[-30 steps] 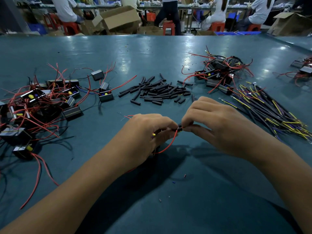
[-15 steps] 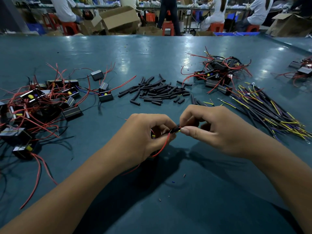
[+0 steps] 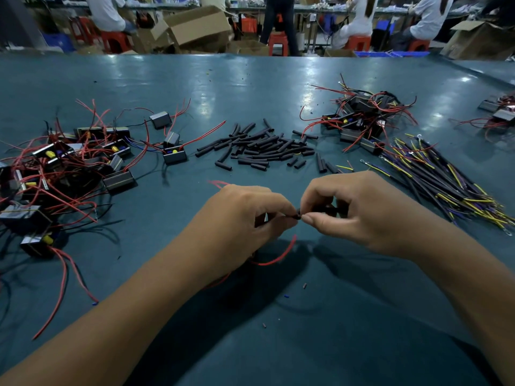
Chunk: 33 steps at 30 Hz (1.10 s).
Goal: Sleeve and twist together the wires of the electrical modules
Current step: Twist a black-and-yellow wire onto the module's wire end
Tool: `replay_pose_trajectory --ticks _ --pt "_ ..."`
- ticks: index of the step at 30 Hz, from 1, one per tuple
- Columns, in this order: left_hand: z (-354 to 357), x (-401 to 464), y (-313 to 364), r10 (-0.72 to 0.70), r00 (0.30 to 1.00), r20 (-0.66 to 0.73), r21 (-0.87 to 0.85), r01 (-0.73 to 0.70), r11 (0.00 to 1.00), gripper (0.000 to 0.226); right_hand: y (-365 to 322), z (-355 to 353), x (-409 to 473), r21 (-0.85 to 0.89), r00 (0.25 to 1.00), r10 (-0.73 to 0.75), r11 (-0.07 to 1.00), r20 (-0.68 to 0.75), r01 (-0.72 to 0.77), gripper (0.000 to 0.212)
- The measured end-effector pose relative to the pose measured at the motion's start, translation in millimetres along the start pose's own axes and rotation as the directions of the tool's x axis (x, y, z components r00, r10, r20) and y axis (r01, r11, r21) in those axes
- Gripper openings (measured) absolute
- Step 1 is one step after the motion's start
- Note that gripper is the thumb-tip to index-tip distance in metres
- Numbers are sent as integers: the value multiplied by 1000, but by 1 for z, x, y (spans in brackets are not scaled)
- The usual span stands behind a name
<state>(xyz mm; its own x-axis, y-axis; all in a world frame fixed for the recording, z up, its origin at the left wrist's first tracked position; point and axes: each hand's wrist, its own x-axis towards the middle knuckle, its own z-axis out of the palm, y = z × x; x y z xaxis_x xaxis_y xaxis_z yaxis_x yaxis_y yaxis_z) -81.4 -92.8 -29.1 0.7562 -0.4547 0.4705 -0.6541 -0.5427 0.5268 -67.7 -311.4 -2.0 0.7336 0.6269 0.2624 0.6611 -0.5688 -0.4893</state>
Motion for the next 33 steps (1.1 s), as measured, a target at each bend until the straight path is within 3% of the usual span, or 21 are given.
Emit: replay_pose_trajectory --ticks 3,8,13,21,26,29,33 --pt "0 1 -2 5 999 38 35 -6 999 9 0 3 1 -47 1000 -2 999 4 2 8" --pt "0 0 2 32 999 -41 176 -24 984 17 2 7 2 94 997 44 995 -70 -37 10" --pt "0 -1 4 7 996 -84 117 3 993 15 1 5 1 85 994 36 996 -107 -27 4" --pt "6 -1 6 4 997 -78 96 3 995 24 -1 4 -1 26 993 35 999 -110 -33 16" --pt "7 -2 8 -84 989 -122 33 88 996 14 0 4 0 43 993 53 998 -103 -49 17" --pt "5 -2 9 -80 989 -122 44 86 995 17 -1 3 0 74 989 85 994 -118 -77 17" --pt "5 -1 10 -57 988 -146 59 66 996 2 -2 2 1 94 987 102 991 -123 -91 15"
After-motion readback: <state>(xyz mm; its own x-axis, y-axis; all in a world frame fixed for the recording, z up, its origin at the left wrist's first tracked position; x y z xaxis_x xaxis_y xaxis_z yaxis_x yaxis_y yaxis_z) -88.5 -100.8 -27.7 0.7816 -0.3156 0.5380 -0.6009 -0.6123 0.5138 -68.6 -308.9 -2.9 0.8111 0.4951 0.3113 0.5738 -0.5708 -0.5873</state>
